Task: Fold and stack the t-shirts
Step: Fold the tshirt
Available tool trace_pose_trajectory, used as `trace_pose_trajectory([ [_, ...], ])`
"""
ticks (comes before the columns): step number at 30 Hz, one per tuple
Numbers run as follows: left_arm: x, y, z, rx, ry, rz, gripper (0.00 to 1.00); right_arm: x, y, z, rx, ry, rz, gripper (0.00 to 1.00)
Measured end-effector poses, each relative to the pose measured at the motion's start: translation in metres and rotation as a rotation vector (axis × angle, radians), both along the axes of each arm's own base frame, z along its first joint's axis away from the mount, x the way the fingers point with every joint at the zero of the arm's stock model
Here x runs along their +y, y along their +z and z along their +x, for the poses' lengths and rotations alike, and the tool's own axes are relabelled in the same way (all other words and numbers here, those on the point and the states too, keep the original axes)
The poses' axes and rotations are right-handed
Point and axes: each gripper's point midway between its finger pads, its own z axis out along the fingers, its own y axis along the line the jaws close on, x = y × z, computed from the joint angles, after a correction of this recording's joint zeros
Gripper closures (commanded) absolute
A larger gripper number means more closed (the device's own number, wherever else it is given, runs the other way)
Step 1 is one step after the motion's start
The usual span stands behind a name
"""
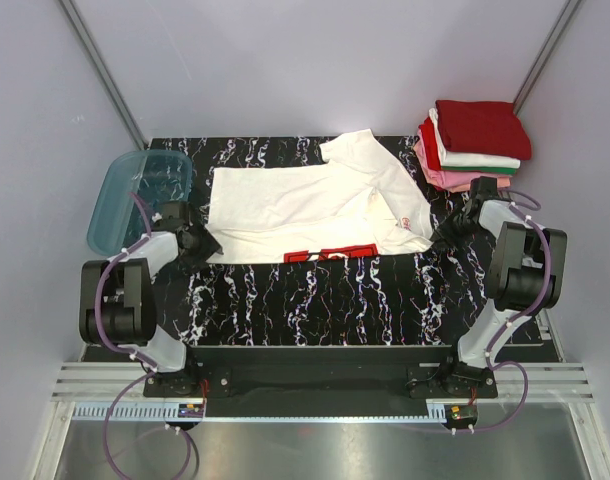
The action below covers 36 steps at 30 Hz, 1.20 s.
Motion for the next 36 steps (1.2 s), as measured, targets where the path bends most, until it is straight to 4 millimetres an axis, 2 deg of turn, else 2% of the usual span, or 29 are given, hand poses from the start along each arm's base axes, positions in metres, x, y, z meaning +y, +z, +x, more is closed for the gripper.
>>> trace_pose_trajectory([
  [1,-0.001,-0.002,0.002,0.003,0.001,0.001,0.56,0.0,0.0,0.0,0.0,0.001,0.001,0.99],
  [2,-0.001,-0.004,0.004,0.001,0.0,0.006,0.75,0.0,0.0,0.0,-0.001,0.005,0.001,1.0],
  [5,-0.003,-0.008,0.01,0.006,0.004,0.012,1.0,0.0,0.0,0.0,-0.001,0.007,0.001,1.0],
  [10,-0.002,-0.006,0.013,0.0,0.001,0.032,1.0,-0.001,-0.001,-0.004,0.011,0.013,-0.006,1.0],
  [12,0.001,-0.004,0.008,0.013,0.007,0.049,1.0,-0.003,-0.002,-0.009,0.023,0.009,-0.017,1.0],
  [18,0.004,0.025,-0.008,-0.032,0.014,0.072,1.0,-0.024,0.01,-0.042,0.049,-0.065,-0.09,1.0],
  [22,0.0,0.033,-0.029,-0.052,0.013,0.061,1.0,-0.04,0.009,-0.072,0.088,-0.152,-0.125,1.0],
  [26,-0.003,0.02,-0.057,-0.001,0.018,0.047,1.0,-0.045,-0.01,-0.106,0.179,-0.214,-0.116,1.0],
  [28,-0.004,0.011,-0.074,0.028,0.025,0.038,0.91,-0.046,-0.016,-0.117,0.216,-0.231,-0.114,1.0],
  [29,-0.005,0.007,-0.083,0.04,0.027,0.031,0.68,-0.047,-0.018,-0.121,0.229,-0.24,-0.112,0.85],
  [31,-0.007,0.003,-0.098,0.06,0.028,0.021,0.54,-0.05,-0.02,-0.125,0.244,-0.268,-0.107,0.65],
  [32,-0.007,0.003,-0.103,0.064,0.03,0.018,0.49,-0.053,-0.019,-0.126,0.245,-0.278,-0.114,0.36],
  [33,-0.008,0.005,-0.106,0.063,0.029,0.017,0.39,-0.055,-0.018,-0.126,0.242,-0.295,-0.12,0.21],
  [34,-0.01,0.008,-0.107,0.049,0.022,0.016,0.37,-0.057,-0.016,-0.125,0.232,-0.3,-0.124,0.13],
  [36,-0.015,0.018,-0.104,0.012,0.007,0.01,0.33,-0.06,-0.006,-0.123,0.197,-0.293,-0.135,0.07],
])
